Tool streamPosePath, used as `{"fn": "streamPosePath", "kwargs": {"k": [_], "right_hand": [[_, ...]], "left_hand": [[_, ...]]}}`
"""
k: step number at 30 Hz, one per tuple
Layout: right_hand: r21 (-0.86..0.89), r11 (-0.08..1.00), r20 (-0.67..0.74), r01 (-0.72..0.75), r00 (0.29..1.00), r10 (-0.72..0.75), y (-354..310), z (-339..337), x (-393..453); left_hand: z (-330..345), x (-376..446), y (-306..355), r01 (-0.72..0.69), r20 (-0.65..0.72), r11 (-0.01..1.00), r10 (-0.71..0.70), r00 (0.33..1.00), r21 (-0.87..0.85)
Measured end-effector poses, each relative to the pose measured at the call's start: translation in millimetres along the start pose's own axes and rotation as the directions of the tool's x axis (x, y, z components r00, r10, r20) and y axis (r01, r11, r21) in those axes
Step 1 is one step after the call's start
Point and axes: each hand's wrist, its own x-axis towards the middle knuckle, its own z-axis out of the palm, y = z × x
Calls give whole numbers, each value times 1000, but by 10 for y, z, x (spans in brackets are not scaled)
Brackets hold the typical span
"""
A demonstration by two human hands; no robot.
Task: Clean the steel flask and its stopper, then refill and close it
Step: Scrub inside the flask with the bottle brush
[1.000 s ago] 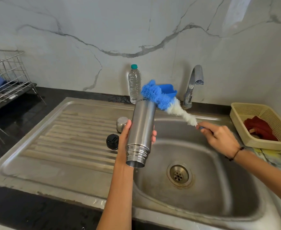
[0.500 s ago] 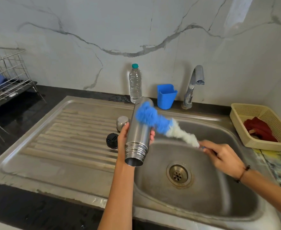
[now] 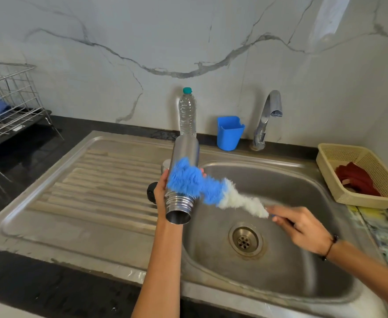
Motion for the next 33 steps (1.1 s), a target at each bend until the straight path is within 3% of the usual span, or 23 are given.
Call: {"fn": "streamPosePath", "kwargs": {"k": [4,7,11,15,19,25,30,33], "right_hand": [[-51,998,-18,-27,1000,26,79,25,34],[-103,974,-112,-201,975,189,190,52,212],[-130,934,-202,-332,932,303,250,10,425],[-77,976,-155,-206,969,193,179,-22,330],[-22,999,-14,-38,999,38,74,83,24],[-20,999,-29,-42,999,42,103,151,-16],[-119,964,-157,-240,963,221,169,130,267],[-126,924,-212,-361,920,331,179,70,436]], "left_hand": [[0,-15,27,76,59,996,-73,996,-54],[63,-34,73,222,139,975,-217,966,-20],[92,-46,93,253,227,967,-255,940,37],[55,-27,66,190,138,977,-202,970,96],[25,0,7,0,39,997,-3,999,78],[-27,98,-38,36,27,999,-35,999,-37],[71,29,5,297,195,949,-273,942,-107],[112,0,0,290,256,957,-271,928,-35]]}}
